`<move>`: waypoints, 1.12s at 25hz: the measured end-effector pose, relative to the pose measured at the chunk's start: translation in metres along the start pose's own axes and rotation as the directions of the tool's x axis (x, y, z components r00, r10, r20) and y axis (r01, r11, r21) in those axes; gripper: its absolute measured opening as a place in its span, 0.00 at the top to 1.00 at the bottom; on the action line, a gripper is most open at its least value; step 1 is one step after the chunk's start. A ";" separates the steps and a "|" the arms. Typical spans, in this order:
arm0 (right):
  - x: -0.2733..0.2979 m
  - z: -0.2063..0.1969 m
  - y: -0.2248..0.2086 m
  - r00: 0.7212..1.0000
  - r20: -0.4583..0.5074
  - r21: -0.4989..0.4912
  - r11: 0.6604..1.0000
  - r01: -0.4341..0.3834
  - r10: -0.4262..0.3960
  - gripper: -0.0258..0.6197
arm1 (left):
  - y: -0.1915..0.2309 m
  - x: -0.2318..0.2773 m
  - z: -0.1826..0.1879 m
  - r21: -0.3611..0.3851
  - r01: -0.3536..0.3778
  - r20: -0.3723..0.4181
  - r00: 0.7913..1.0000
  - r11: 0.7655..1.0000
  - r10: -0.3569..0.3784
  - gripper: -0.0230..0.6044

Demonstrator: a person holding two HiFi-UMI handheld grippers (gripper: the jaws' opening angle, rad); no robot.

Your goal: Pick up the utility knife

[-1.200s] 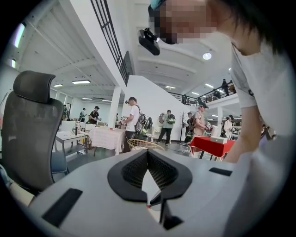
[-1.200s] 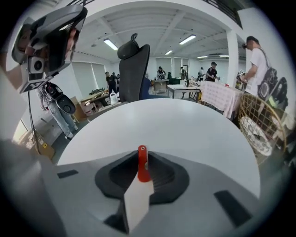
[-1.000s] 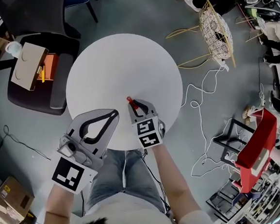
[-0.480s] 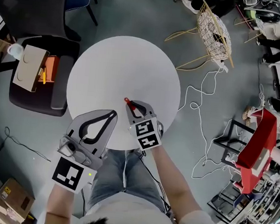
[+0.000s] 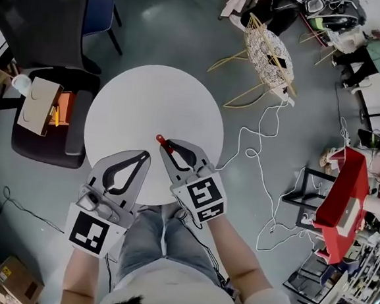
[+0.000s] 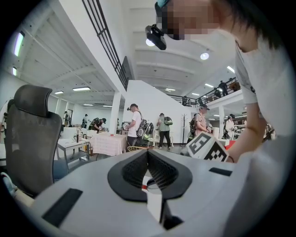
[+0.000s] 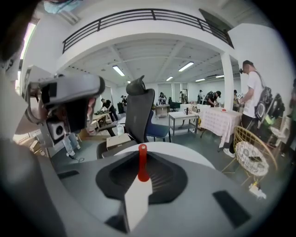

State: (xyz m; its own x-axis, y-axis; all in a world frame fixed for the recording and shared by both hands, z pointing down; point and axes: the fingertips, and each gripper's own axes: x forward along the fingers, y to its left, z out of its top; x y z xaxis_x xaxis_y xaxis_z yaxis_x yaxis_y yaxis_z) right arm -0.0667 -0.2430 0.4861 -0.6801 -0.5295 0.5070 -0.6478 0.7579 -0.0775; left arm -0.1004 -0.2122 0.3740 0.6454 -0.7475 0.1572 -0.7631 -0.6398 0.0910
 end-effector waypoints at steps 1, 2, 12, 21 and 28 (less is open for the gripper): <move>-0.011 0.011 0.002 1.000 0.031 -0.006 1.000 -0.004 0.004 0.87 | -0.004 0.000 0.004 0.005 -0.003 0.006 1.000 1.000 0.003 0.95; -0.023 0.022 0.003 0.998 0.063 -0.010 1.000 -0.008 0.009 0.87 | -0.009 -0.001 0.008 0.010 -0.006 0.012 1.000 1.000 0.005 0.95; -0.147 0.095 0.030 0.945 0.322 -0.063 0.997 -0.044 0.062 0.87 | -0.067 -0.014 0.051 0.044 -0.048 0.090 0.995 0.998 0.044 0.95; -0.228 0.101 0.059 0.901 0.420 -0.106 0.992 -0.069 0.107 0.87 | -0.128 -0.035 0.075 0.085 -0.085 0.137 0.988 0.993 0.073 0.95; -0.265 0.097 0.078 0.879 0.457 -0.128 0.988 -0.085 0.135 0.87 | -0.166 -0.053 0.081 0.101 -0.105 0.159 0.983 0.989 0.089 0.95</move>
State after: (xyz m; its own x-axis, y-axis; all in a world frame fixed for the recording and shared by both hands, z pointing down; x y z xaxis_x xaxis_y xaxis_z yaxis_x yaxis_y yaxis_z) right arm 0.0302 -0.0802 0.2624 -0.8421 -0.5375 0.0432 -0.5384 0.8427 -0.0099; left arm -0.0048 -0.0810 0.2709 0.5722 -0.8201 0.0058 -0.8197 -0.5722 -0.0257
